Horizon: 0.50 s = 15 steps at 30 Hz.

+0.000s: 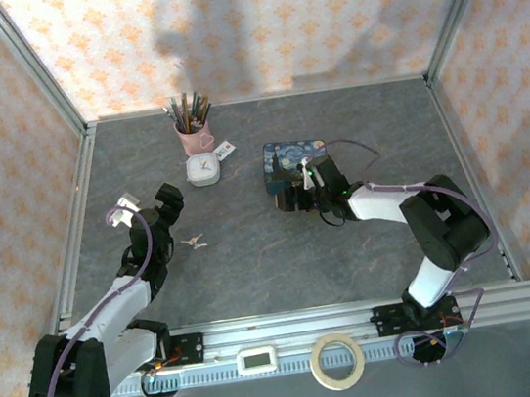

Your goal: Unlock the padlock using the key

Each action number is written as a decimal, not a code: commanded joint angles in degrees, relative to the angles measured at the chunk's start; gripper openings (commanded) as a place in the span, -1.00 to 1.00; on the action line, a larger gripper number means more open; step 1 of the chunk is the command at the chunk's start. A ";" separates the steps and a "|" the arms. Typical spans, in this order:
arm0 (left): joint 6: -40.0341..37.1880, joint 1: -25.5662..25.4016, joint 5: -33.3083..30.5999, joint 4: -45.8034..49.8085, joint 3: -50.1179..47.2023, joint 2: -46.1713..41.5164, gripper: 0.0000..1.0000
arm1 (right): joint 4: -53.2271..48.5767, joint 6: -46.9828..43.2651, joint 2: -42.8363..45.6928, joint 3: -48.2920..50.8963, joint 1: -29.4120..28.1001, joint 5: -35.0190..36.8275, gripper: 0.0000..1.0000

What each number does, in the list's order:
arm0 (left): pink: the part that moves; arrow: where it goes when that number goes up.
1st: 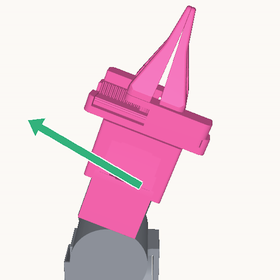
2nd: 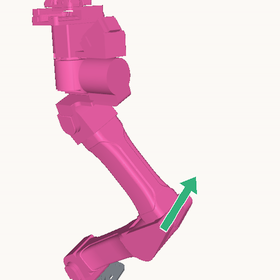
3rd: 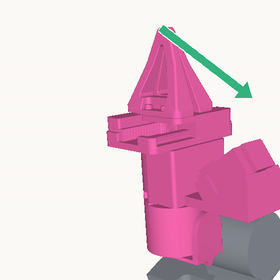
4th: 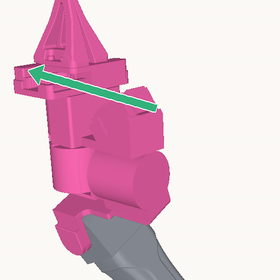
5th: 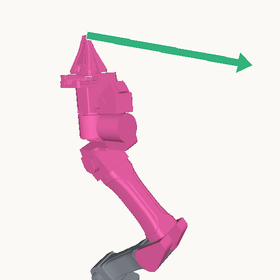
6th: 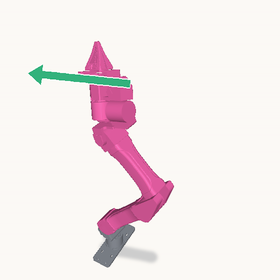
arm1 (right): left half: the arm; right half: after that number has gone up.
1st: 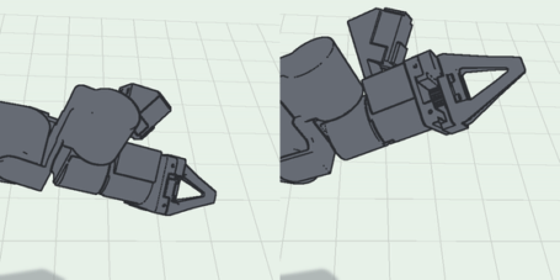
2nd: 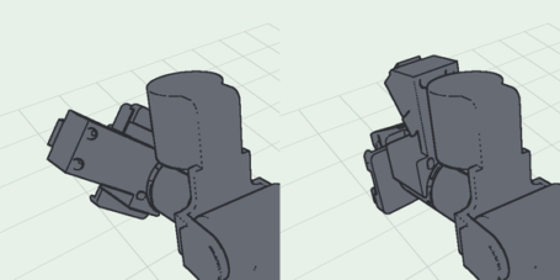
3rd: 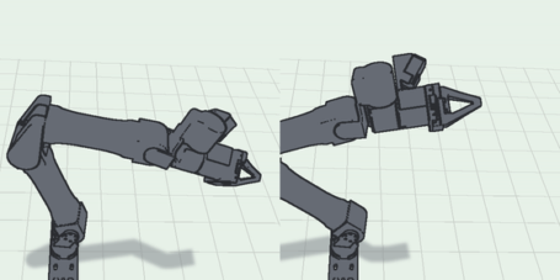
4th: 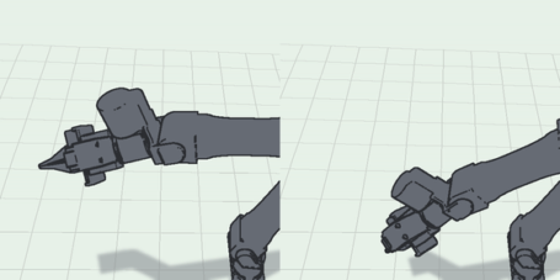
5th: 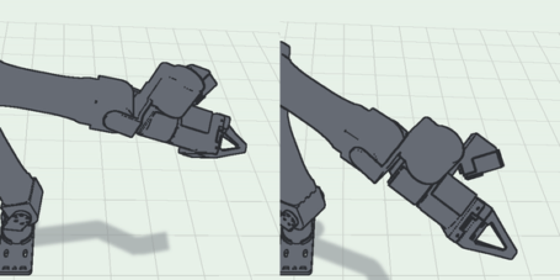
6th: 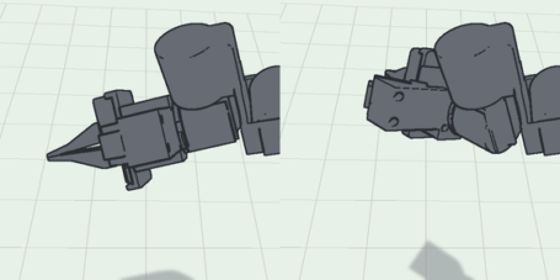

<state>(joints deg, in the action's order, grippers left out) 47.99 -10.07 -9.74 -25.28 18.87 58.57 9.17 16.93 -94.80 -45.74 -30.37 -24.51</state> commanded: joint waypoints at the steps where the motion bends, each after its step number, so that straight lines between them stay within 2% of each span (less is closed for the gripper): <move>1: -0.11 0.22 -2.04 -0.47 -0.83 -1.60 0.97 | -1.00 -0.51 2.06 -1.04 -0.30 2.58 0.60; 8: -0.09 0.14 -2.20 -0.25 -1.42 -2.70 0.97 | -3.79 -9.82 0.31 -4.99 -0.30 16.29 0.66; 12: 0.17 0.22 -2.51 -0.49 -1.80 -3.24 0.97 | -1.90 -13.46 -2.57 -6.80 -0.29 19.43 0.69; 15: 0.19 0.22 -2.14 -0.39 -1.45 -3.35 0.97 | -1.71 -14.53 -4.79 -8.75 -0.30 17.91 0.69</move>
<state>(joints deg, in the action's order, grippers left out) 48.01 -10.07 -10.98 -25.26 18.13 56.10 6.90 5.85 -97.62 -52.49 -30.46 -9.15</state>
